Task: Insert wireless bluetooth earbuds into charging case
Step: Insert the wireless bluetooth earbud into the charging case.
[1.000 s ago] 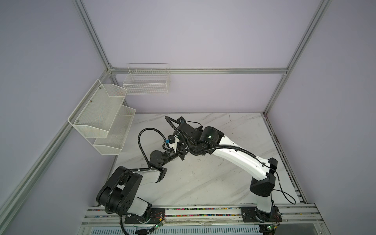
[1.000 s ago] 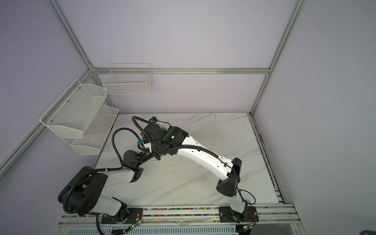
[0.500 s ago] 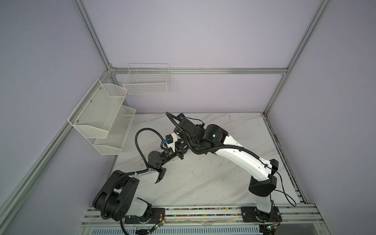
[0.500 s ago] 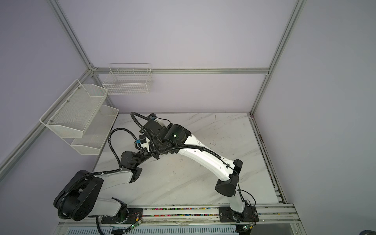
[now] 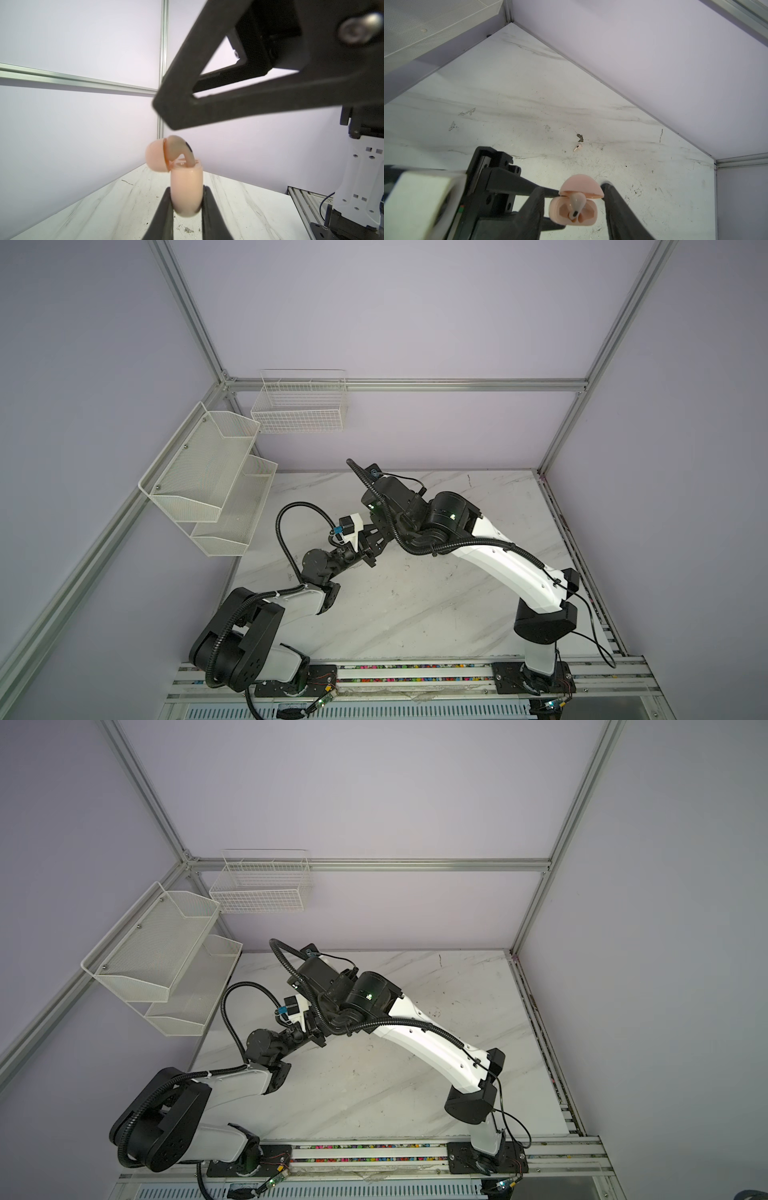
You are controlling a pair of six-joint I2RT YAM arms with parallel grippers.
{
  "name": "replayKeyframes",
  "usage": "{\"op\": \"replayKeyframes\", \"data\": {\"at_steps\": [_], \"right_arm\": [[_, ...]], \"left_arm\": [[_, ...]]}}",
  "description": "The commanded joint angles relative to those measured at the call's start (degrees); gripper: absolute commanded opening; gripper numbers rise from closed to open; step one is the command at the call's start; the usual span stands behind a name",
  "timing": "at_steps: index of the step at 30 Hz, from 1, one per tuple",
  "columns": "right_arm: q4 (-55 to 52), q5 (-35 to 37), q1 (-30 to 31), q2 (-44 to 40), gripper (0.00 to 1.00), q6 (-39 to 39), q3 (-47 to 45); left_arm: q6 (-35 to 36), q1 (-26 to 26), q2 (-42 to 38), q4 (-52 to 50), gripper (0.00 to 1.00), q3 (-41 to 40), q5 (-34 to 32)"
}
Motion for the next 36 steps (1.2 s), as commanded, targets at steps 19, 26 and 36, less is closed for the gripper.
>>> {"op": "replayKeyframes", "data": {"at_steps": [19,26,36], "right_arm": [[16.37,-21.37,-6.94,-14.27,0.47,9.38,-18.89],[16.11,-23.49,-9.72,-14.3,0.42,10.2,-19.69],[16.29,-26.2,-9.81,-14.4,0.38,10.02,-20.68]], "left_arm": [[0.01,-0.53,-3.48,4.27,0.0,-0.57,0.22],[-0.16,-0.52,-3.52,4.28,0.0,-0.48,0.22],[0.0,-0.52,-3.78,4.27,0.0,-0.71,0.18]]}}
